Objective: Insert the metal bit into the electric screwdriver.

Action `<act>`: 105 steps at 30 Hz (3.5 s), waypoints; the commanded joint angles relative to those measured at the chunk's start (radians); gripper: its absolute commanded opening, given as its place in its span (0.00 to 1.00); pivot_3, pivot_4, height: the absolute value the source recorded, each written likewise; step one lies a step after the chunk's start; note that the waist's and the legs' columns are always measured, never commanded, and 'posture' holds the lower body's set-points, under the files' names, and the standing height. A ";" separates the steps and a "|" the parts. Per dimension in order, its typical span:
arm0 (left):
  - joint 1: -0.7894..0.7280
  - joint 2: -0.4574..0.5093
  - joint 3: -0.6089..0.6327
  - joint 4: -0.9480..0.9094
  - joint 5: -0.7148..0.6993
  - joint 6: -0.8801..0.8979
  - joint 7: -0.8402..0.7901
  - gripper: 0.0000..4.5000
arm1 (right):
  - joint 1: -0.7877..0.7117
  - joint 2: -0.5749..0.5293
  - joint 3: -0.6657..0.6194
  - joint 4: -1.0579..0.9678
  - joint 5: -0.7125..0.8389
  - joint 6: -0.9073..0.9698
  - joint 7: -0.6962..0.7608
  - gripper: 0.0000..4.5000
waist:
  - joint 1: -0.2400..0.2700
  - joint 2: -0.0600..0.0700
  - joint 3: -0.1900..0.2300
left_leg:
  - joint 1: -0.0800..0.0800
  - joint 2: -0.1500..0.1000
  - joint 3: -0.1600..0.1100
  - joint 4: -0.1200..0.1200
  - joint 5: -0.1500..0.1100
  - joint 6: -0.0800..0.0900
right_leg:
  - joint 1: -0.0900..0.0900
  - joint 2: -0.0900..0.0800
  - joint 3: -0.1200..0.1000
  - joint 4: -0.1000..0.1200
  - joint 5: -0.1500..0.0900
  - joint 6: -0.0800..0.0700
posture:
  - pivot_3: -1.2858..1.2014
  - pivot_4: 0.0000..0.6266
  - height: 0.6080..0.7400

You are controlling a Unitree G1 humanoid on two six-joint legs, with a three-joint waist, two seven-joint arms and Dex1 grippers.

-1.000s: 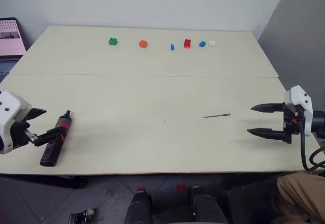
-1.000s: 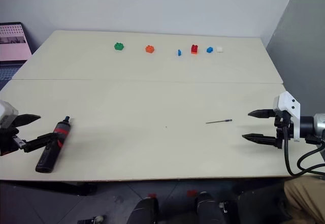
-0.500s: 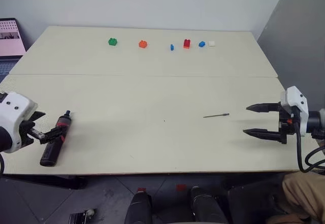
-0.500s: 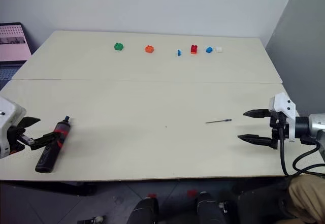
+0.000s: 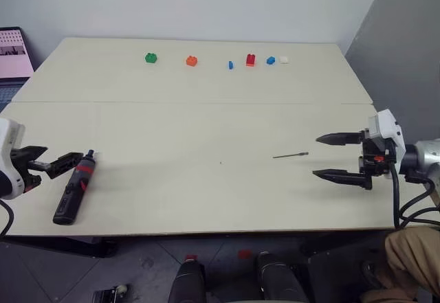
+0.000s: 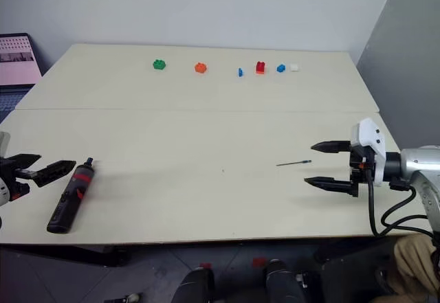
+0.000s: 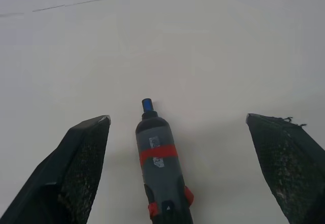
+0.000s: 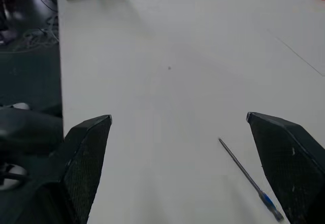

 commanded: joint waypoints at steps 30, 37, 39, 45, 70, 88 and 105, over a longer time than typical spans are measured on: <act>-0.611 0.108 -0.555 0.574 0.130 0.244 0.077 1.00 | -0.333 0.222 0.191 0.021 0.115 0.080 0.115 1.00 | -0.012 -0.001 -0.001 | 0.003 0.000 -0.004 -0.001 0.000 0.000 | 0.005 0.002 -0.002 0.001 0.001 0.003 | 0.52 0.24 1.00; -0.827 0.103 -0.774 0.822 0.240 0.216 -0.027 1.00 | -0.349 0.239 0.212 0.018 0.106 0.075 0.136 1.00 | -0.013 -0.001 -0.001 | 0.002 0.000 -0.007 -0.001 0.000 0.000 | 0.005 0.002 -0.004 0.001 0.001 0.005 | 0.52 0.24 1.00; -0.859 0.101 -0.820 0.871 0.275 0.187 -0.058 1.00 | -0.349 0.243 0.215 0.014 0.107 0.077 0.134 1.00 | -0.013 -0.001 -0.001 | 0.002 0.000 -0.007 -0.001 0.000 0.000 | 0.005 0.002 -0.004 0.002 0.001 0.005 | 0.52 0.24 1.00; -0.927 0.090 -0.906 0.998 0.359 0.111 -0.136 1.00 | -0.346 0.251 0.220 -0.004 0.112 0.086 0.130 1.00 | -0.013 -0.001 0.000 | 0.001 0.000 -0.008 -0.001 0.000 0.000 | 0.004 0.003 -0.005 0.002 0.001 0.005 | 0.52 0.24 1.00; -0.963 0.009 -0.926 1.137 0.504 0.044 -0.238 1.00 | -0.333 0.264 0.237 -0.048 0.112 0.107 0.117 1.00 | -0.012 -0.001 0.000 | 0.000 0.000 -0.009 -0.001 0.000 0.000 | 0.005 0.003 -0.005 0.002 0.001 0.006 | 0.52 0.24 1.00; -0.954 -0.002 -0.908 1.140 0.521 0.036 -0.236 0.75 | -0.320 0.264 0.241 -0.067 0.115 0.111 0.109 1.00 | -0.012 -0.001 0.000 | 0.000 0.000 -0.009 -0.001 0.000 0.000 | 0.005 0.003 -0.005 0.002 0.000 0.006 | 0.52 0.24 1.00; -0.998 -0.024 -0.885 1.122 0.539 -0.082 -0.272 0.37 | -0.274 0.243 0.230 -0.112 0.124 0.127 0.093 1.00 | -0.006 -0.001 0.000 | 0.001 0.000 -0.010 0.000 0.001 0.001 | 0.005 0.003 -0.006 0.003 0.001 0.006 | 0.52 0.24 1.00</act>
